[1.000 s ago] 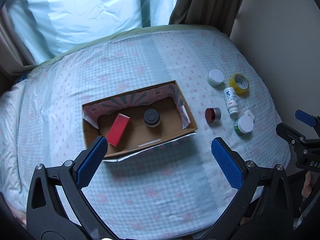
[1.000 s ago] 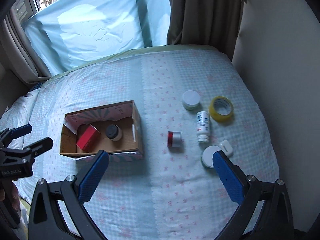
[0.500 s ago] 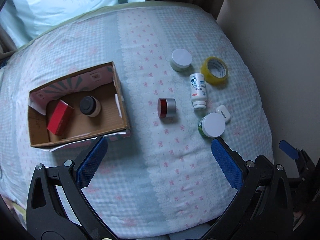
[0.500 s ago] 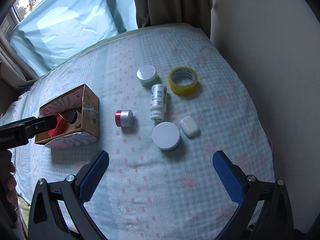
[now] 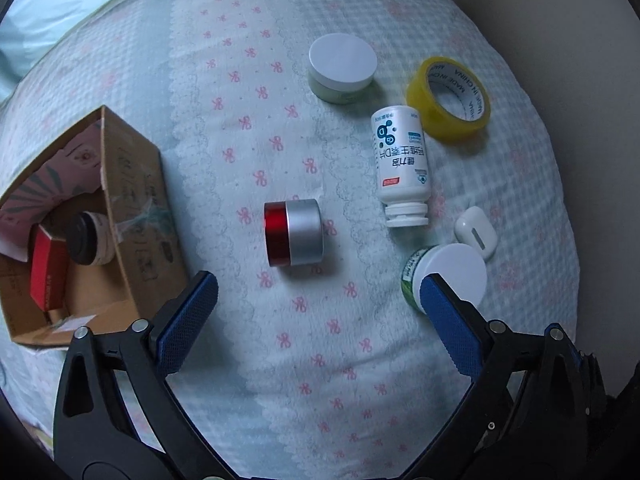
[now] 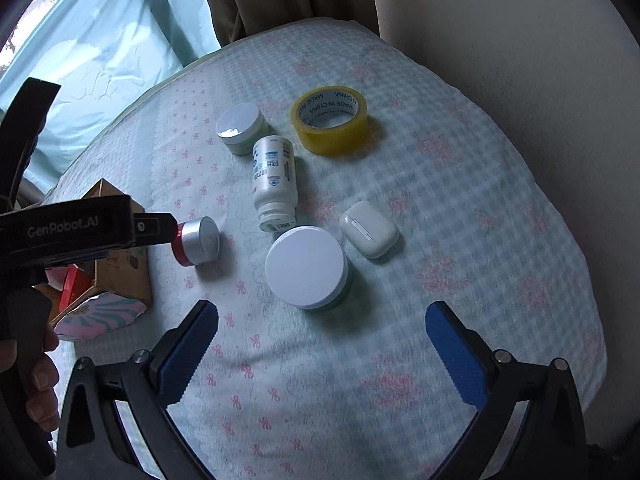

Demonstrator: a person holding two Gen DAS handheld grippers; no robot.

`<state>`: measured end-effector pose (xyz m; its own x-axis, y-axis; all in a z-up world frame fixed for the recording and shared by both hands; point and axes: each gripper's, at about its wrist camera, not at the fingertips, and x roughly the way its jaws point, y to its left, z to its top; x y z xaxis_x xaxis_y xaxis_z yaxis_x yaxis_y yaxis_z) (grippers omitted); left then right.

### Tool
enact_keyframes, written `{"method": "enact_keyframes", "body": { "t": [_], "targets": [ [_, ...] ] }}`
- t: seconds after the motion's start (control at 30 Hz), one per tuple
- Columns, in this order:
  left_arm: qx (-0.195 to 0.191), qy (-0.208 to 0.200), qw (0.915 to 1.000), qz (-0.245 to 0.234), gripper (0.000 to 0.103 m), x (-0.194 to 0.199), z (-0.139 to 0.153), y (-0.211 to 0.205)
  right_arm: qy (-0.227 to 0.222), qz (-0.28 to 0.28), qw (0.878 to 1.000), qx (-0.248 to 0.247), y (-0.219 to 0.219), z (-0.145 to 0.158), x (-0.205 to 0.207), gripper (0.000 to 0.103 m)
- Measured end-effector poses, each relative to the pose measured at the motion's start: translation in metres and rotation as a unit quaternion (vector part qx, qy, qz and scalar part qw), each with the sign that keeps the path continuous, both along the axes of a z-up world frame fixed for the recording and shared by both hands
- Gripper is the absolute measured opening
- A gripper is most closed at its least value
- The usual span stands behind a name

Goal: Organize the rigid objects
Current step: 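Grasp the red-and-silver jar with the left tool while the right tool grasps the white-lidded green jar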

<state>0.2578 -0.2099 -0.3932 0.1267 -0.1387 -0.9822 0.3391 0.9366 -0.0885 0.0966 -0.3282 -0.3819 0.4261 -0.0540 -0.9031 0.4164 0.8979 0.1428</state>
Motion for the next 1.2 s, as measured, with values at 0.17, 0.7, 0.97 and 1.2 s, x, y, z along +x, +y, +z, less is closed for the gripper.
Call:
{"method": "enact_keyframes", "body": {
  "t": [0.17, 0.7, 0.97, 1.2],
  "targets": [
    [0.023, -0.016, 0.9995, -0.013, 0.094, 0.008, -0.033, -0.007, 0.000, 0.016, 1.000, -0.011, 0.007, -0.036, 0.017, 0.103],
    [0.035, -0.006, 0.9990, -0.028, 0.052, 0.030, -0.089, -0.010, -0.009, 0.064, 0.997, -0.045, 0.016, -0.080, 0.053, 0.095],
    [0.035, -0.014, 0.9989, -0.027, 0.042, 0.027, -0.094, -0.003, 0.016, 0.070, 0.994, -0.079, 0.014, -0.086, 0.061, 0.068],
    [0.027, -0.015, 0.9992, -0.026, 0.038, 0.026, -0.094, -0.005, 0.019, 0.073, 0.994, -0.082, 0.016, -0.085, 0.060, 0.068]
  ]
}}
